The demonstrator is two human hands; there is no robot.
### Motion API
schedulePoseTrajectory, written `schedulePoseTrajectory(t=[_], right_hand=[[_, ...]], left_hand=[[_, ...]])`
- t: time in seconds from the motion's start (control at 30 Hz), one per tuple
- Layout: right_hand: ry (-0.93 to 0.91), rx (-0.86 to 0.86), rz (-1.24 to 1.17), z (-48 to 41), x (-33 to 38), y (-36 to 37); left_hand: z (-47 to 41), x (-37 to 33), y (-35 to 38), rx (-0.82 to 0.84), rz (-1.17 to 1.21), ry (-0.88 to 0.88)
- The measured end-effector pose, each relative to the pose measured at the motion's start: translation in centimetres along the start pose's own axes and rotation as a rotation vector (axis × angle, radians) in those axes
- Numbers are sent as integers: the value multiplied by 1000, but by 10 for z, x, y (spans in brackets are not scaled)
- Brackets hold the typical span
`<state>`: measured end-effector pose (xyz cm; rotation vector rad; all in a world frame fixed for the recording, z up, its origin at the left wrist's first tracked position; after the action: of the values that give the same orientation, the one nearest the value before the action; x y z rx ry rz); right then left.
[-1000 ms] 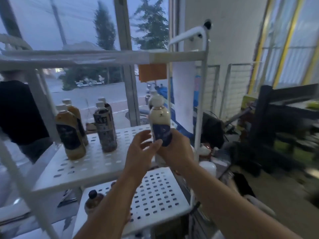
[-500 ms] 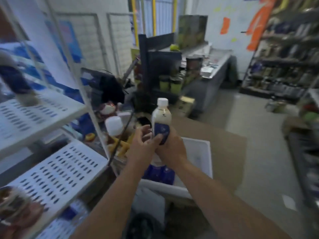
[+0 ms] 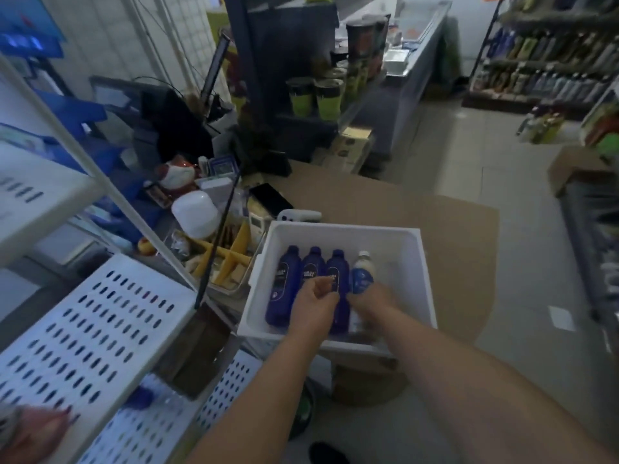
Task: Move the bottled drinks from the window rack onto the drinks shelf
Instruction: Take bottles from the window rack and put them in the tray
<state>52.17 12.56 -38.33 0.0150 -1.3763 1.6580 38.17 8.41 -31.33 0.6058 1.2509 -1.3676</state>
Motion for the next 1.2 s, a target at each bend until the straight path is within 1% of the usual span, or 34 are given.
schedulePoseTrajectory(t=[0.07,0.1,0.13,0.2,0.27,0.3,0.37,0.43,0.5,0.57,0.67,0.83,0.9,0.93,1.0,1.1,1.2], right_hand=[[-84,-61,213,12,17,-15],[-162,-118,252,22,35,-25],[-274,-160,223,36,58,-35],[-581,-157,-19,77,113,-50],[-882,-95,-265,139,169,-62],[-999,-73,-351,173,192,-66],[-1150,-18,-502,236,234,-71],[-1229,64,-617,287,268,-66],[-1270,162,-683,326,301,-54],[-1300,218,-684,352,334,-35],[-1267,194,-682,367,390,-4],[-1140,77,-638,348,493,42],[-1076,60,-593,335,530,62],[-1059,74,-563,329,540,71],[-1042,166,-509,318,562,95],[-1099,263,-441,310,578,121],[-1143,298,-499,313,573,119]], left_hand=[[-5,-2,-13,-19,16,-7],[-4,-7,-22,-34,51,-1],[-2,-15,-35,-59,95,16],[2,-41,-71,-144,201,78],[8,-70,-126,-328,317,148],[14,-84,-159,-437,346,201],[34,-111,-229,-631,379,323],[57,-127,-291,-791,380,422],[74,-135,-340,-916,338,480],[79,-136,-378,-1009,305,493],[69,-136,-420,-1093,208,464],[31,-140,-454,-1130,174,448],[12,-141,-461,-1150,162,423],[8,-140,-462,-1149,162,399],[-4,-140,-463,-1128,179,347],[-12,-138,-462,-1127,177,317],[-12,-134,-461,-1134,172,326]])
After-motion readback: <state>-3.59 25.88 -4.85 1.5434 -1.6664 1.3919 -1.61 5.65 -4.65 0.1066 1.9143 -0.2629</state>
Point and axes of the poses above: each hand's wrist, its own z-axis away from the middle knuckle, its own y-axis out of the palm, x = y × z, the point moved 1 cm from there along -z, towards the middle knuckle, and after that the axes turned 15 degrees about -x, right-handed, at the moved point
